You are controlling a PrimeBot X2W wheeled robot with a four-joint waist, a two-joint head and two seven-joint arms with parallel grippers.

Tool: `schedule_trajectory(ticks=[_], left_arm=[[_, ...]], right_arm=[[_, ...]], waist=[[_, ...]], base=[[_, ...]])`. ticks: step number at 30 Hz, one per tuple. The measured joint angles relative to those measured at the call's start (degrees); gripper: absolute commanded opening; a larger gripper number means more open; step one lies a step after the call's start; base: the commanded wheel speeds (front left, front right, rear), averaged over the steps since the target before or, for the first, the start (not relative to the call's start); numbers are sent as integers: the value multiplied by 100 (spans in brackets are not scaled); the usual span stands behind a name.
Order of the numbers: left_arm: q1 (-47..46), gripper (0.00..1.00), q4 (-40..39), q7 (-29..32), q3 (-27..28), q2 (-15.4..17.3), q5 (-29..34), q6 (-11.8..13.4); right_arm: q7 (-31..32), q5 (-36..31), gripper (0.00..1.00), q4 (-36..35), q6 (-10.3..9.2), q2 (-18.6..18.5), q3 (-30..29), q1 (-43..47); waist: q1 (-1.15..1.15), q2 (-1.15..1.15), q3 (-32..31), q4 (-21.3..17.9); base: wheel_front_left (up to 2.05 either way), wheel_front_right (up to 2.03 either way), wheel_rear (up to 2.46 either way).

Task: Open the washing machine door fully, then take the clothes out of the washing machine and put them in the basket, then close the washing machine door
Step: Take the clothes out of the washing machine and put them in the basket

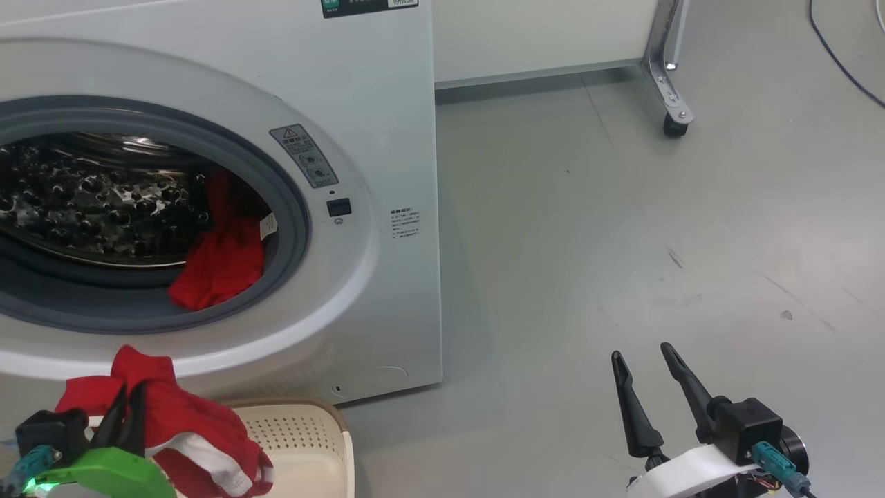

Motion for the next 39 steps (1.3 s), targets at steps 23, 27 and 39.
schedule_trajectory(ticks=[23,27,39], left_arm=[[-333,0,1084,736,-141,460,136,-1],[-426,0,1305,824,-119,546,156,1],[-701,0,1950,983,-152,836,374,58]], right_arm=[[0,-127,100,-233,15,159,281,-538],[0,-127,100,-267,12,179,316,-637],[0,-126,100,-311,-18,242,397,-830]], waist=[[0,0,1400,-628],[0,0,1638,-816],[0,0,2230,-1385]], base=[[0,0,0],[0,0,0],[0,0,0]])
